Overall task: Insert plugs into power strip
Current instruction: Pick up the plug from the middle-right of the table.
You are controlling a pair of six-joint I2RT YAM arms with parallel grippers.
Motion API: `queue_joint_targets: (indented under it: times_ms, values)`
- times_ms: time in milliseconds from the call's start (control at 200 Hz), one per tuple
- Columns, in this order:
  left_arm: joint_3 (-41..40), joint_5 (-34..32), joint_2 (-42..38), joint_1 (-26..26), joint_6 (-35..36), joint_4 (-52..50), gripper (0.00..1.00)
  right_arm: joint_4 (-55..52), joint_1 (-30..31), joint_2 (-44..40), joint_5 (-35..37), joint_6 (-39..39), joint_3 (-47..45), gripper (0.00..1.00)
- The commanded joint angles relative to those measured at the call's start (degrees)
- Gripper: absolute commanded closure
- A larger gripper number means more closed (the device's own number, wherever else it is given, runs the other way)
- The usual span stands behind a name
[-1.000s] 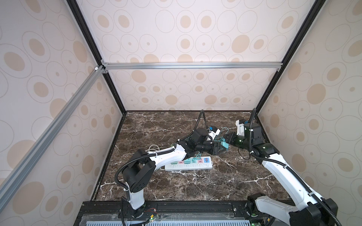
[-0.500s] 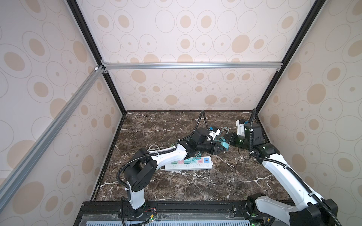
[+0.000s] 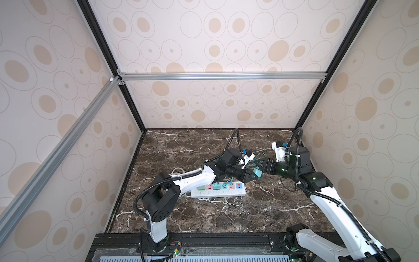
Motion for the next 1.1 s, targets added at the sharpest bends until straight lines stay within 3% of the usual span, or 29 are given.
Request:
queue_joint_targets:
  times_ms: [0, 120, 365, 775, 840, 1095]
  values:
    - [-0.48, 8.35, -4.58, 2.19, 2.87, 2.56, 0.93, 1.41, -0.99, -0.25, -12.23, -3.34, -1.48, 0.39]
    - [-2.63, 12.96, -7.25, 3.61, 4.57, 3.25, 0.93, 5.29, -1.13, 0.02, -20.69, -2.78, -2.05, 0.39]
    - [-8.69, 18.09, -11.40, 6.03, 4.52, 6.84, 0.93, 5.80, -1.13, -0.20, -26.21, -4.40, -1.37, 0.38]
    - [-12.56, 24.61, -14.71, 8.54, 2.57, 12.62, 0.97, 5.16, -1.21, -0.84, -27.90, -5.63, -2.03, 0.39]
    - [-13.49, 25.64, -15.15, 8.81, 1.49, 14.47, 0.97, 6.16, -1.21, -0.55, -29.22, -5.41, -2.48, 0.35]
    - [-16.21, 29.43, -14.79, 9.19, -5.74, 25.19, 0.97, 12.82, -1.21, 0.98, -34.92, -1.17, -4.64, 0.37]
